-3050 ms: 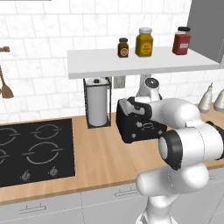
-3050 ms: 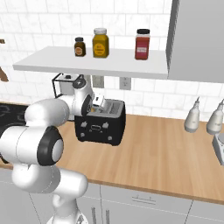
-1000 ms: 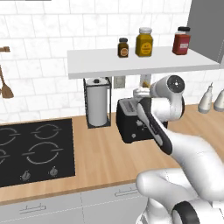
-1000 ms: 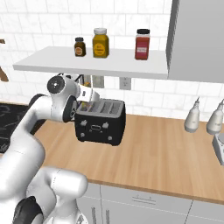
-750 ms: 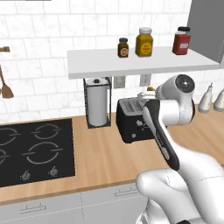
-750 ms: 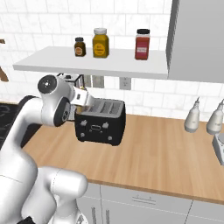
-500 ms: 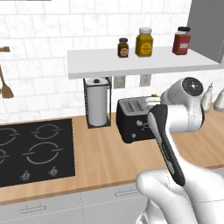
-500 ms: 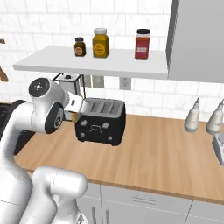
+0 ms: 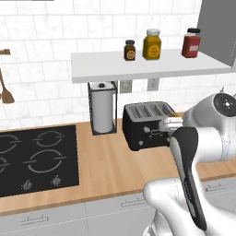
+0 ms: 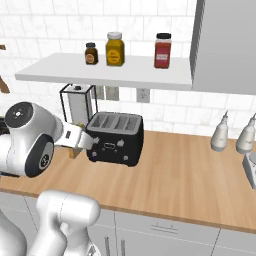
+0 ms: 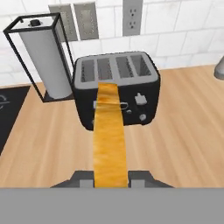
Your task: Start the toaster. Once the lever pops up, take the bread to the plate on the dining counter.
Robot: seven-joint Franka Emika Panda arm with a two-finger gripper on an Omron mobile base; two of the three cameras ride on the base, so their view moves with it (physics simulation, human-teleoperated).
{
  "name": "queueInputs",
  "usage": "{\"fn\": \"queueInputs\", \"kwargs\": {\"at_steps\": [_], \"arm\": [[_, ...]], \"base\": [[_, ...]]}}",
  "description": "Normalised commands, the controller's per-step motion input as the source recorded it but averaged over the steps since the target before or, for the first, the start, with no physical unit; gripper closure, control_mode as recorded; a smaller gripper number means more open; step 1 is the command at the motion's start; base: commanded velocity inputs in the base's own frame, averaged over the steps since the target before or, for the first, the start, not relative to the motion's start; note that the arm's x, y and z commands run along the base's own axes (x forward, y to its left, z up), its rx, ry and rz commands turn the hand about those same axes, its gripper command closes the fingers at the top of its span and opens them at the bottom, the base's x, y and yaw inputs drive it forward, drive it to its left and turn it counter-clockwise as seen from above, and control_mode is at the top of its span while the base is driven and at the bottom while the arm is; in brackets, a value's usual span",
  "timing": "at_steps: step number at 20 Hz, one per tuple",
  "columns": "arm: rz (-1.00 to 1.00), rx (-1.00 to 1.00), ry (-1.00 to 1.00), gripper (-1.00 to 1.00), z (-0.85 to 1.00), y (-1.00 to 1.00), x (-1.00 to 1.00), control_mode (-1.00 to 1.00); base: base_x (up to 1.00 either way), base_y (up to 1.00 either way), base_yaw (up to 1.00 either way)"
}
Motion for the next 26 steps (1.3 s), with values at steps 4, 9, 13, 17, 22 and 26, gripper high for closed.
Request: {"fn": "queueInputs", "kwargs": {"at_steps": [4, 9, 13, 17, 22, 26], "arm": [[-0.01, 0.0, 0.0, 1.0, 0.0, 0.0, -0.35, 1.0], [0.0, 0.0, 0.0, 1.0, 0.0, 0.0, 0.0, 1.0], [0.0, 0.0, 0.0, 1.0, 0.0, 0.0, 0.0, 1.0], [0.0, 0.0, 0.0, 1.0, 0.0, 0.0, 0.0, 1.0], [0.0, 0.0, 0.0, 1.0, 0.0, 0.0, 0.0, 1.0], [0.0, 0.0, 0.0, 1.0, 0.0, 0.0, 0.0, 1.0]], "base": [[-0.5, 0.0, -0.03], [-1.0, 0.0, -0.12], [-1.0, 0.0, -0.27], [-0.9, 0.0, -0.55], [-0.85, 0.0, -0.65], [-0.51, 0.0, -0.87]]}}
